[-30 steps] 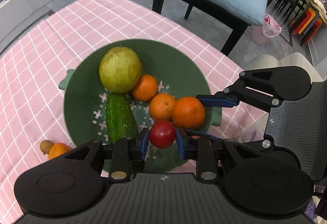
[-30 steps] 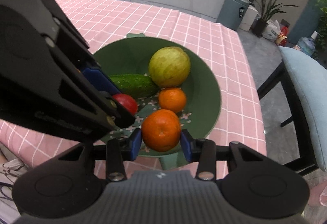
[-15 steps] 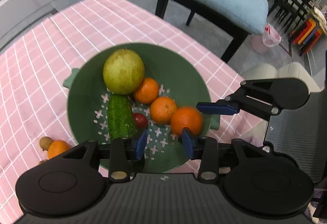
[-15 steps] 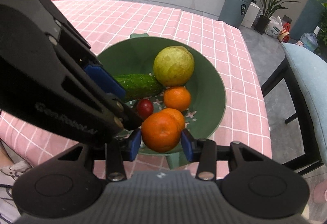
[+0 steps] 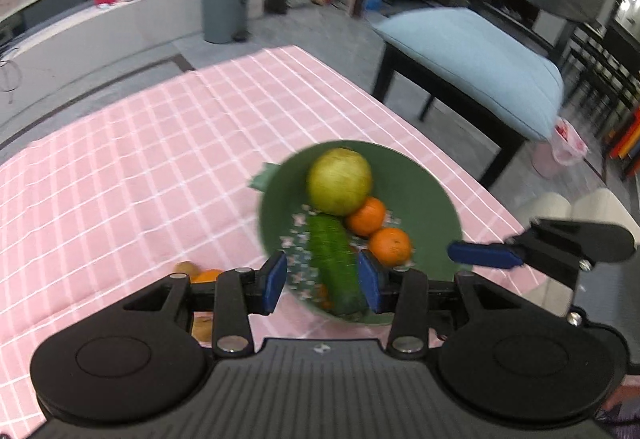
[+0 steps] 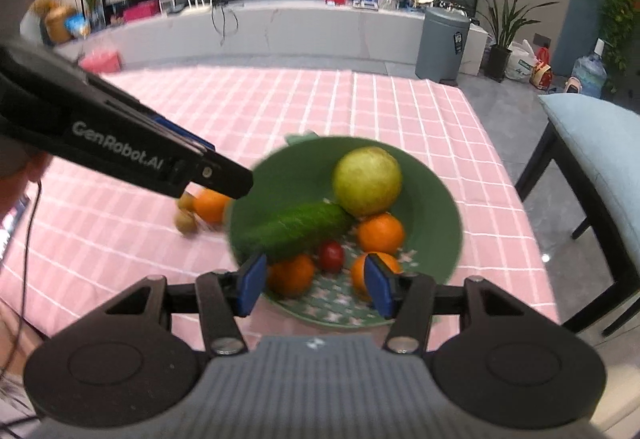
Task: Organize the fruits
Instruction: 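Grasp a brown kiwi with the left gripper while the right gripper grasps the last orange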
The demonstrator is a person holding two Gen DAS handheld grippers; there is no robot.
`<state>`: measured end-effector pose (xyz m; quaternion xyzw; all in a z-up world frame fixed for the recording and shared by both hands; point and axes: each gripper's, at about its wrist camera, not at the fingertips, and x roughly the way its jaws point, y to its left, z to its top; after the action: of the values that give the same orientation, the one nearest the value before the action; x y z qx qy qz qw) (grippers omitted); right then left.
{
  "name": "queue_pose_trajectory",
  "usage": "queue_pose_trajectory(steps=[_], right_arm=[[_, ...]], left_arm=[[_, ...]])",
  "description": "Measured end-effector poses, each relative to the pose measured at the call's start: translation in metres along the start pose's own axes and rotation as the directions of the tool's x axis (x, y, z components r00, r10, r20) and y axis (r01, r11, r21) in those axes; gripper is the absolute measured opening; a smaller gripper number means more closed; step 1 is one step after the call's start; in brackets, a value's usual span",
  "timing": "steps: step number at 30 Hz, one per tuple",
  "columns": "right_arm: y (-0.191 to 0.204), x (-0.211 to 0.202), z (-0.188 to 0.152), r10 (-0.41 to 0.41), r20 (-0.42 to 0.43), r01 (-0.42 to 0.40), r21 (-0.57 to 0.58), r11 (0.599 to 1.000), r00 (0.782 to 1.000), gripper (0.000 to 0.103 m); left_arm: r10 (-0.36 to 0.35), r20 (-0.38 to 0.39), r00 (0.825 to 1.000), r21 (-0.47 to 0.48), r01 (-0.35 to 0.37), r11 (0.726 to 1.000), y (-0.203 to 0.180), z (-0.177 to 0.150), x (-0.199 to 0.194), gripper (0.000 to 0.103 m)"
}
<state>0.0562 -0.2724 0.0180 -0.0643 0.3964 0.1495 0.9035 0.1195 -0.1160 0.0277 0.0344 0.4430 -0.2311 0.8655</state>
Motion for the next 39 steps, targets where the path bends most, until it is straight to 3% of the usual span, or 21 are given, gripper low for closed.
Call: queue_pose_trajectory(steps=[9,14,20,23,29,39], right_arm=[[0.05,-0.01,-0.001,0.053,0.088,-0.056,0.031,0.998,0.995,0.051],[0.077,-0.001,-0.004,0.08,0.081,-0.082,0.018,0.996,0.993,0.05],[0.09,0.016,-0.003,0.061,0.07,-0.057,-0.054,0.997,0.996,0.041],[0.093,0.027,0.005,0.063,0.055,-0.053,-0.161,0.985,0.997,0.041],[0.089,0.054,0.024,0.11,-0.027,-0.112,-0.353,0.929,0.994,0.041],[0.089,0.09,0.043,0.142,-0.119,-0.186,-0.644,0.742,0.983,0.039]], left_arm=[[0.083,0.012,0.996,-0.033,-0.083,0.996,0.044,-0.031,-0.018,0.049],[0.096,-0.015,0.995,-0.067,-0.097,0.993,0.065,-0.055,-0.015,0.049],[0.088,-0.04,0.995,-0.071,-0.091,0.993,0.075,-0.075,0.004,0.048],[0.079,-0.068,0.995,-0.082,-0.085,0.993,0.08,-0.079,0.014,0.047],[0.037,-0.093,0.995,-0.145,-0.051,0.988,0.092,-0.075,0.035,0.047],[0.038,-0.117,0.992,-0.116,-0.051,0.992,0.1,-0.075,0.078,0.046]])
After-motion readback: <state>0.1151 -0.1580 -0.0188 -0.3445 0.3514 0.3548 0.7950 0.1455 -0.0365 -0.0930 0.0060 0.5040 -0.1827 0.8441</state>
